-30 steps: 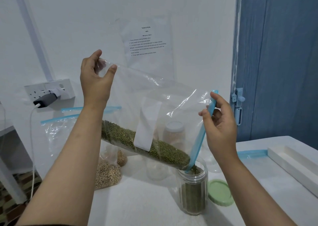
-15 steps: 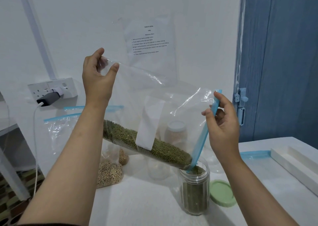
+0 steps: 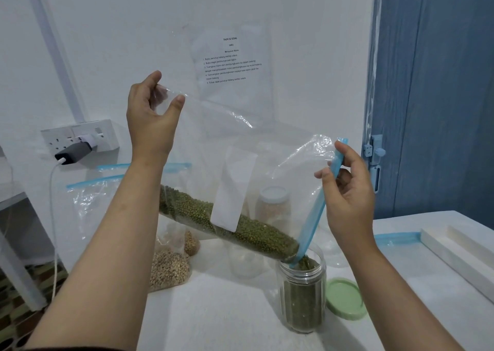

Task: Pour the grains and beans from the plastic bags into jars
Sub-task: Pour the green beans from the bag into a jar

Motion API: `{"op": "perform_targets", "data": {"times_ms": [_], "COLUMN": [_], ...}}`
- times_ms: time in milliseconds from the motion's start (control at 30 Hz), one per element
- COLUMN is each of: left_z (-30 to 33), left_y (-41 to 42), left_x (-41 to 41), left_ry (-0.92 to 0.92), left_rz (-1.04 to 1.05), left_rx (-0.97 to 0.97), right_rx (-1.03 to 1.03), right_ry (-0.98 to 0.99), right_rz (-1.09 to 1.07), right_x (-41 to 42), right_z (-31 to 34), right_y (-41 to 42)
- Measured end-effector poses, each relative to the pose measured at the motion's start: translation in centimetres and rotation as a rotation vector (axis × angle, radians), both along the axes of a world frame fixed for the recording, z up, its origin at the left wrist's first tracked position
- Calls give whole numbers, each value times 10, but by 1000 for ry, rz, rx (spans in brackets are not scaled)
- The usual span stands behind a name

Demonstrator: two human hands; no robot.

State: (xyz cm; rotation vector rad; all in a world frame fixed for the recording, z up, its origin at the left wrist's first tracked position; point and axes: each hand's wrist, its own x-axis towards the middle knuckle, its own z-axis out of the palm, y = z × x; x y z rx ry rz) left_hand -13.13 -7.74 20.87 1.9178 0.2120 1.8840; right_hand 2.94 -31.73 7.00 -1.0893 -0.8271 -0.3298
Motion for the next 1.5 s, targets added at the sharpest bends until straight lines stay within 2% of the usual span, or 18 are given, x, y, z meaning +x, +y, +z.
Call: {"op": "perform_targets", "data": {"times_ms": [800,1500], "left_z": [0,-1], "left_y": [5,6], "left_x": [2,14], "left_ry": [0,11], "left_rz": [14,12], "left_rx": [7,10], "right_rx": [-23,-40], "right_ry": [-30,-10], "right_rz": [-95,-84], "right_x": [3,9], "right_z": [-3,-8], "right_y": [0,-3]}}
